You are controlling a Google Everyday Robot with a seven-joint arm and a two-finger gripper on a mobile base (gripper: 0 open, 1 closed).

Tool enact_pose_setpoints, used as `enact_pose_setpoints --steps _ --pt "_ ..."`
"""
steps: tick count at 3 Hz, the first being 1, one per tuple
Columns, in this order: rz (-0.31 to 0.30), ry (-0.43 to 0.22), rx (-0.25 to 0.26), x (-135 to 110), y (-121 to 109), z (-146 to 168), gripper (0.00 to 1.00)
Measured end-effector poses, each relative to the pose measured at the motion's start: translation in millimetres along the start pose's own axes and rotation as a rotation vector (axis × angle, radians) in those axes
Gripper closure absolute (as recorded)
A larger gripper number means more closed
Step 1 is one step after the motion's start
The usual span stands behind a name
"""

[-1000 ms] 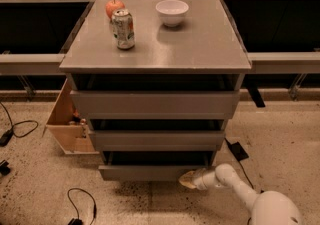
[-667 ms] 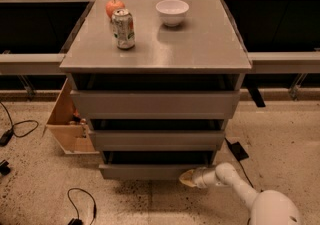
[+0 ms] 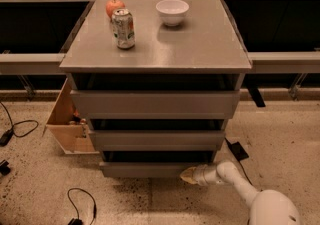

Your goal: Close bottom drawer

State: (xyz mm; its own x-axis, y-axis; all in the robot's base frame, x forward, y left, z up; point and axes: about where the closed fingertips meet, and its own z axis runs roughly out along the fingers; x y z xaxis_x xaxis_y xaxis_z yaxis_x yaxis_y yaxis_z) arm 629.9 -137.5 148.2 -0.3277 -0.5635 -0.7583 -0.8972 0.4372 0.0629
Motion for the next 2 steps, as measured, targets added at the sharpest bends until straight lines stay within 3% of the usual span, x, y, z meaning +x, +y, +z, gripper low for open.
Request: enact_pose_setpoints --steps 2 --pt "0.0 0.0 0.0 0.0 0.1 0.1 0.59"
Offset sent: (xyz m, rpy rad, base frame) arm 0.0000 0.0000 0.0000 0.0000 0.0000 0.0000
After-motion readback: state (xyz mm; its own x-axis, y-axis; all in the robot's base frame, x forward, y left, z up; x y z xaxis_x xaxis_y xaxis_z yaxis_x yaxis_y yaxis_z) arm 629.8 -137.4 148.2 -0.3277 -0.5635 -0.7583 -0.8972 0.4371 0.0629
